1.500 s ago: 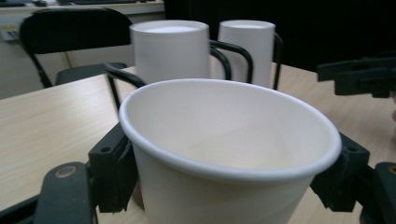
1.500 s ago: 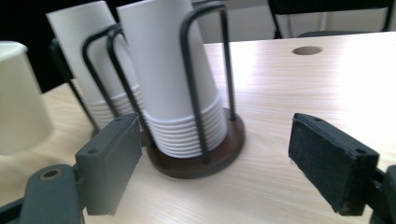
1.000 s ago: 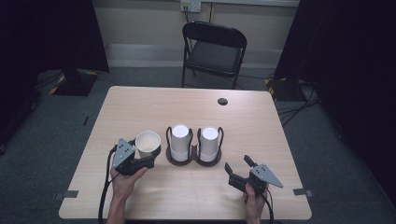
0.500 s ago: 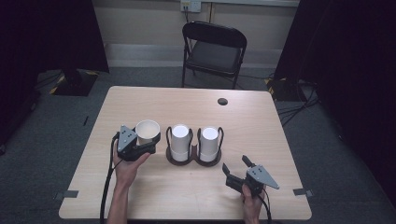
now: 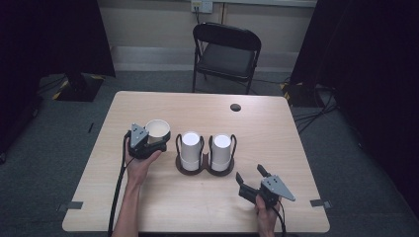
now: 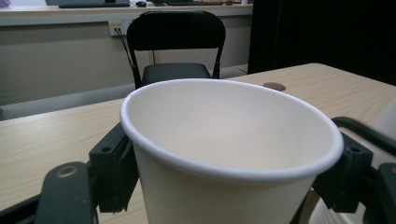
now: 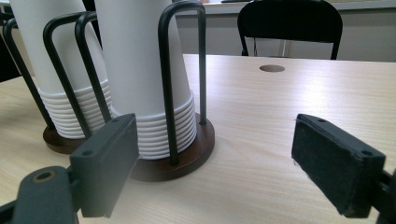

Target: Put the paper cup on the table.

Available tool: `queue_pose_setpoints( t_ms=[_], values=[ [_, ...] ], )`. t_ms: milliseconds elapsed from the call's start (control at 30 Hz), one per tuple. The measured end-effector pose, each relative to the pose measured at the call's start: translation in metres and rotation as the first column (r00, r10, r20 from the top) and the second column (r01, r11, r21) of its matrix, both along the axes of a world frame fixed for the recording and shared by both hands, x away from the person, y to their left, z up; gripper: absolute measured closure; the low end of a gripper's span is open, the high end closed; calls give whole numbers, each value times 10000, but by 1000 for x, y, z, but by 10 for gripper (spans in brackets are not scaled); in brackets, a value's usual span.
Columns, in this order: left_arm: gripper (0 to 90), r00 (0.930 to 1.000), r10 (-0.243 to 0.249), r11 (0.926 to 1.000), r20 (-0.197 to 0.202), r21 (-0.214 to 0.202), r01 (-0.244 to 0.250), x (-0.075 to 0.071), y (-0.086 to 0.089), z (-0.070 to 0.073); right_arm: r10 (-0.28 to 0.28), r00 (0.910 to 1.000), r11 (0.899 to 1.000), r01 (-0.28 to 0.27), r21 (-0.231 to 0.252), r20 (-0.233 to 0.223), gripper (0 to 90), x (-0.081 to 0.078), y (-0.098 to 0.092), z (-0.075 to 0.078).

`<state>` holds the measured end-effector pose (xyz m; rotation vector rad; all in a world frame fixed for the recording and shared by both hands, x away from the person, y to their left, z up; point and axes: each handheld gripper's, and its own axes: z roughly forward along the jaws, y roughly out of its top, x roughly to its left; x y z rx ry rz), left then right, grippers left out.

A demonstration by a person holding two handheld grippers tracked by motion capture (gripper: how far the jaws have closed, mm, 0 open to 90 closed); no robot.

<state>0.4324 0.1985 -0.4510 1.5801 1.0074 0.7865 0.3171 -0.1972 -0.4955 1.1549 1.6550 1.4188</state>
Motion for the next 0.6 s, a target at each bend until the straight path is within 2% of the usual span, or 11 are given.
queue_pose_setpoints(
  t_ms=[267,367,500,600],
  values=[
    [211,9980,-69,9999,-633,-90,64,12,-1,-17,33,10000,9999,-33,97,-72,144,0,-1,0],
    [209,9968,-220,9996,-768,144,231,15,-4,-23,46,9999,9999,-45,126,-89,144,1,-1,0],
    [205,9942,-416,9990,-992,113,429,17,-5,-28,74,9999,9998,-73,158,-91,144,1,-1,0],
    [203,9940,-311,9987,-1050,373,352,17,-5,-30,76,9999,9998,-74,168,-71,144,1,-1,0]
  ],
)
